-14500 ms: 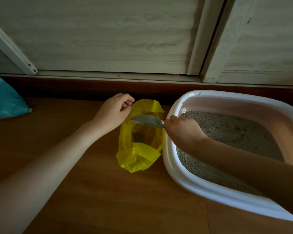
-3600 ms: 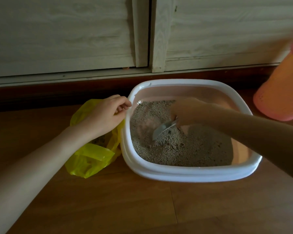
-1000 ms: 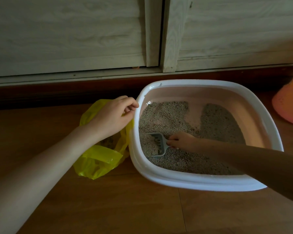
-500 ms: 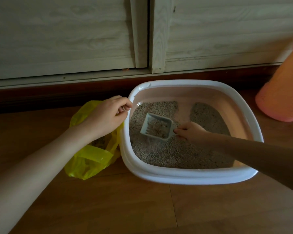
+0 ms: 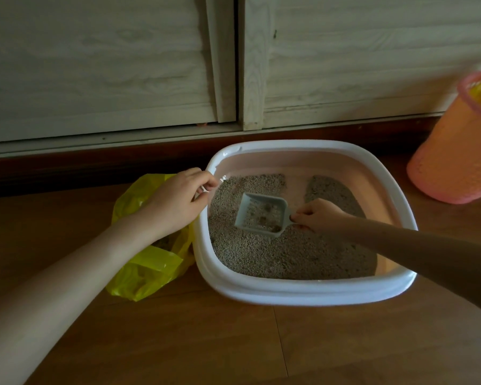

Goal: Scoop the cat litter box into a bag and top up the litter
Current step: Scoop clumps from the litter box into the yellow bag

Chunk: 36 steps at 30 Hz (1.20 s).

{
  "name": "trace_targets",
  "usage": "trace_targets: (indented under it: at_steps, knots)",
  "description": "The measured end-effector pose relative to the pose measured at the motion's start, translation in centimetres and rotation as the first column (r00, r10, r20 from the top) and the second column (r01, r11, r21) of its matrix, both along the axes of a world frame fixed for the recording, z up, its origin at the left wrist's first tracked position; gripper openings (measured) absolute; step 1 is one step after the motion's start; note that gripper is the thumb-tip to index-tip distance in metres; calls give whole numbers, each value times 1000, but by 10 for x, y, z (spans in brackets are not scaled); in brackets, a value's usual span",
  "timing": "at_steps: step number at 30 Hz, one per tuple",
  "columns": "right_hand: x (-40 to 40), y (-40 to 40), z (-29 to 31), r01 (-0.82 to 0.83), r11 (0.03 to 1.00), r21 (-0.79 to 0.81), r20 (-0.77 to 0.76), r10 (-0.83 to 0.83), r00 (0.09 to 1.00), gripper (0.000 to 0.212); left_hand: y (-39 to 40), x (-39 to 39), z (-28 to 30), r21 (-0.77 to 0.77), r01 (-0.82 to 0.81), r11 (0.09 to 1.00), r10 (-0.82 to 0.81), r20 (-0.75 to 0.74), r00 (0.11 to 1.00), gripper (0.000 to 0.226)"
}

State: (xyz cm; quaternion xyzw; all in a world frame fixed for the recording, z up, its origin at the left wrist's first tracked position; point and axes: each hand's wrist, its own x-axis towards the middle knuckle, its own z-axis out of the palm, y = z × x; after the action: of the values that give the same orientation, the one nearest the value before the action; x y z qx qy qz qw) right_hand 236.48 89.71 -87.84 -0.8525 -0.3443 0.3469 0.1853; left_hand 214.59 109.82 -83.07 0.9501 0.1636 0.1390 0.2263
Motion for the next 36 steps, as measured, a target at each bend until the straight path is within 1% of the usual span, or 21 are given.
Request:
trace_targets:
  at_steps: [2, 5, 7, 9, 12, 16, 18, 23, 28, 32, 36]
  knots:
    - [-1, 0, 2, 17, 1000, 2, -11, -17, 1000, 34, 0, -2, -5, 128, 33, 991, -28, -38, 999, 22]
    - [-1, 0, 4, 7, 1000, -9, 9, -7, 1000, 34, 0, -8, -12, 327, 101, 939, -80, -78, 994, 36]
    - [-2, 0, 4, 9, 1000, -3, 8, -9, 1000, 35, 1, -14, -14, 428, 154, 891, -69, -207, 976, 48]
    - [-1, 0, 4, 13, 1000, 11, 26, -14, 1000, 36, 2, -21, -17, 483, 182, 856, -18, -325, 946, 54]
    - [0, -1, 4, 2, 1000, 11, 32, -2, 999, 37, 3, -29, -19, 470, 182, 864, 11, -378, 926, 55]
    - [-3, 1, 6, -10, 1000, 11, 53, 9, 999, 35, 8, -40, -18, 437, 147, 887, 26, -367, 930, 55]
    - [-5, 4, 7, -21, 1000, 6, 81, 20, 996, 36, 11, -44, -18, 413, 108, 904, 42, -338, 940, 57]
    - [-11, 14, 15, -43, 999, 23, 92, 41, 995, 37, 20, -52, -11, 341, -2, 940, 90, -240, 967, 61]
    - [-25, 33, 37, -72, 993, 96, 39, 68, 997, 34, 32, -65, 0, 300, -85, 950, 142, -171, 975, 49]
    - [-53, 58, 57, -158, 978, 136, 29, 155, 987, 30, 45, -82, 10, 279, -161, 947, 204, -130, 970, 48]
    - [-87, 91, 64, -289, 949, 129, 71, 281, 957, 34, 55, -97, 18, 245, -241, 939, 267, -78, 960, 47]
